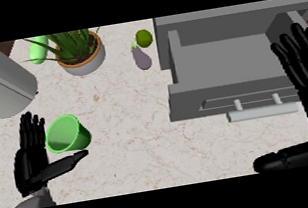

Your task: Pick up the cup, place it into the drawer and close the drawer

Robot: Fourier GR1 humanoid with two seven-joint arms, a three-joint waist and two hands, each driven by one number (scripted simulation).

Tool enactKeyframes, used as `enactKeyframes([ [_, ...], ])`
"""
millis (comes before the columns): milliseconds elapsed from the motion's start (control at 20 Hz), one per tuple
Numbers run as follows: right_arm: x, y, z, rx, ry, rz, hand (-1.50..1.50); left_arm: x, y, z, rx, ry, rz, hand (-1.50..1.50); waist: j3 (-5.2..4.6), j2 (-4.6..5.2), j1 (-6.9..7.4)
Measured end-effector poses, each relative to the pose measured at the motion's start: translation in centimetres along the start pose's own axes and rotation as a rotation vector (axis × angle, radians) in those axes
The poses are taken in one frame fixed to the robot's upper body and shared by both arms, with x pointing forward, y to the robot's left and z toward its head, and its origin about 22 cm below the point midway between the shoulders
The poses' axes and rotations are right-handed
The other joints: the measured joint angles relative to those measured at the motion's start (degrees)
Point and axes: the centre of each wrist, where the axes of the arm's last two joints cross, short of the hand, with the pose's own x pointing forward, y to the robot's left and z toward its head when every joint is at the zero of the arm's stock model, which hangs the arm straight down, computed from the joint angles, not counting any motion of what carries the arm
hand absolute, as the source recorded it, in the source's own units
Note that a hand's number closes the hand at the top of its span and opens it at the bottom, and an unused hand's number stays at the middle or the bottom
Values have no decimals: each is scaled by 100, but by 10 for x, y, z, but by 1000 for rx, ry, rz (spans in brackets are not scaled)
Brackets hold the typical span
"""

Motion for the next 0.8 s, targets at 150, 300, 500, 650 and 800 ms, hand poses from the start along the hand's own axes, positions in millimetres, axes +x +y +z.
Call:
enactKeyframes([
  [150,1,-1,-4,-5,5,-5,-150,-9,-1,-2,14,-2,3,-150,1,0,-1],
  [300,6,0,-5,1,9,1,-150,-23,5,5,27,12,8,-150,-6,5,-3],
  [500,9,-1,-4,3,11,1,-150,-34,10,3,40,16,1,-150,-9,8,-6],
  [650,8,-2,-7,5,12,-1,-150,-41,9,2,43,25,-1,-150,-10,9,-6],
  [800,8,-1,-5,6,10,-4,-150,-49,11,4,30,31,-1,-150,-11,10,-9],
])
